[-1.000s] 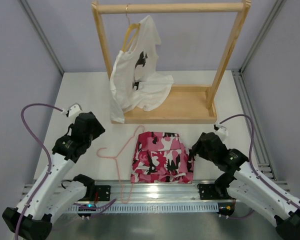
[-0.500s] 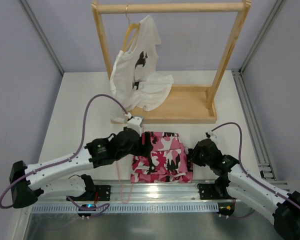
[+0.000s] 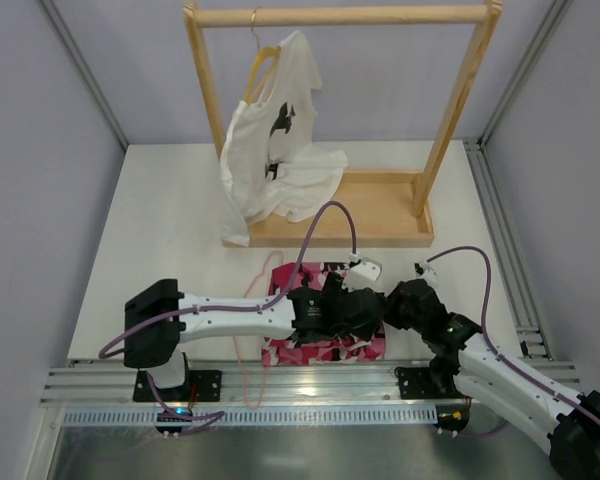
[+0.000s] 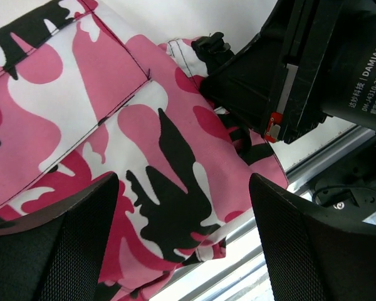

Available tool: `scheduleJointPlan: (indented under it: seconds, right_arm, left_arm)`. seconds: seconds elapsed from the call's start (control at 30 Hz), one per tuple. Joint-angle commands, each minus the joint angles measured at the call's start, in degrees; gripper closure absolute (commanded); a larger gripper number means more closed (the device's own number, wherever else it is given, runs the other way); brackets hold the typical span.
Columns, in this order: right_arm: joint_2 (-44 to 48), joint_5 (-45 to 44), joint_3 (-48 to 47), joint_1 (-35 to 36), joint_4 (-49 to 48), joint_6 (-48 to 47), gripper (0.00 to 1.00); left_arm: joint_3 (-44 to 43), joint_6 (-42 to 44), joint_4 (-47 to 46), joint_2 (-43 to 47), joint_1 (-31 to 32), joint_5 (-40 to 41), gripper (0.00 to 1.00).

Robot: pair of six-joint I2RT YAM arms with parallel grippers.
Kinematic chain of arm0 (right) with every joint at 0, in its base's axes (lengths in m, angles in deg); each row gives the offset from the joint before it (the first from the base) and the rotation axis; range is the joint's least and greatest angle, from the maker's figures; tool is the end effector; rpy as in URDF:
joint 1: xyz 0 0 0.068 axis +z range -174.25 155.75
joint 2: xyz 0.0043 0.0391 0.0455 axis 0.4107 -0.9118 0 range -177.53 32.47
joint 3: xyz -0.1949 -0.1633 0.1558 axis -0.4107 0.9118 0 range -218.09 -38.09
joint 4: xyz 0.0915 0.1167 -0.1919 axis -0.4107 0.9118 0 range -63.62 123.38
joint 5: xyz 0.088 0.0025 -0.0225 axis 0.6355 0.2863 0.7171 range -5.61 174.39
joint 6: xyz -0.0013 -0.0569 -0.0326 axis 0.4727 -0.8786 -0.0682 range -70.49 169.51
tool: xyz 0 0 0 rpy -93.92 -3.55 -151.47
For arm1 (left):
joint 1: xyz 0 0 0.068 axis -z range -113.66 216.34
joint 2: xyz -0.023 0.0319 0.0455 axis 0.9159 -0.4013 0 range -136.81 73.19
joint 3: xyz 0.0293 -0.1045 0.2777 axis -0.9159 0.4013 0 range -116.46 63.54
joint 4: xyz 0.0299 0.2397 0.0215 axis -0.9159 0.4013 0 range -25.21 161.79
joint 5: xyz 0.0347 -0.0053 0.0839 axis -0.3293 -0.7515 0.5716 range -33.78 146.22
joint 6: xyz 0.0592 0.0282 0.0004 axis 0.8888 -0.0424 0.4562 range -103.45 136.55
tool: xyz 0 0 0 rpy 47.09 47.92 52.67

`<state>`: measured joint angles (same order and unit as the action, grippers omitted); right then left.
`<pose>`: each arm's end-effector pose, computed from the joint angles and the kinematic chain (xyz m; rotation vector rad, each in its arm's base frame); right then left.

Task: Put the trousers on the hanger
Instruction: Place trousers on hanger

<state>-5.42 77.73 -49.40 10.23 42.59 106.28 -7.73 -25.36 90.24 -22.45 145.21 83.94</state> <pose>0.0946 0.0578 0.1598 0.5253 2.3500 0.6539 0.0921 -0.3438 0.2727 0.5437 2.2962 -0.4605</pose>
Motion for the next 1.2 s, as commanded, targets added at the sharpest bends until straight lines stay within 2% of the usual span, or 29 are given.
scheduleJointPlan:
  seconds: [0.0, 0.23, 0.4, 0.57, 0.6, 0.63, 0.7, 0.77, 0.87, 1.17]
  right_arm:
    - [1.2, -2.3, 1.5, -0.3, -4.1, 1.8, 0.96]
    - [2.6, -1.3, 5.2, -0.3, -8.2, 4.5, 0.96]
    - [4.4, -2.0, 5.3, -0.3, -8.3, 5.7, 0.96]
    - [6.5, -2.7, 6.5, -0.2, -9.5, 7.6, 0.96]
    - [6.6, -2.7, 6.7, -0.2, -9.6, 7.8, 0.96]
    - [6.6, -2.8, 6.7, -0.2, -10.0, 8.3, 0.96]
    - [6.4, -3.3, 6.6, -0.3, -10.3, 8.4, 0.96]
    - [6.2, -3.5, 6.4, -0.2, -10.1, 8.3, 0.96]
    - [6.0, -4.0, 6.0, -0.2, -10.0, 8.4, 0.96]
    - [4.8, -6.5, 5.5, -0.3, -10.4, 8.5, 0.96]
  left_arm:
    - [-3.7, -1.9, -0.6, -2.4, 0.7, 3.1, 0.16]
    - [-8.3, -4.8, 3.5, -9.1, 2.3, 4.0, 0.26]
    - [-7.6, -8.4, 4.9, -11.1, 3.0, 5.2, 0.41]
    - [-8.3, -10.1, 8.1, -13.0, 3.0, 7.2, 0.68]
    - [-7.8, -9.9, 7.2, -12.9, 3.0, 7.0, 0.75]
    - [-7.3, -9.0, 5.1, -12.6, 3.1, 6.9, 0.91]
    - [-5.7, -8.0, 2.5, -11.6, 3.5, 5.9, 1.00]
    - [-3.2, -5.0, -3.4, -9.6, 3.9, 4.0, 1.00]
    - [-0.5, -3.9, -7.7, -6.8, 5.1, 2.9, 1.00]
    - [5.0, -4.1, -13.9, -2.7, 8.6, -2.4, 1.00]
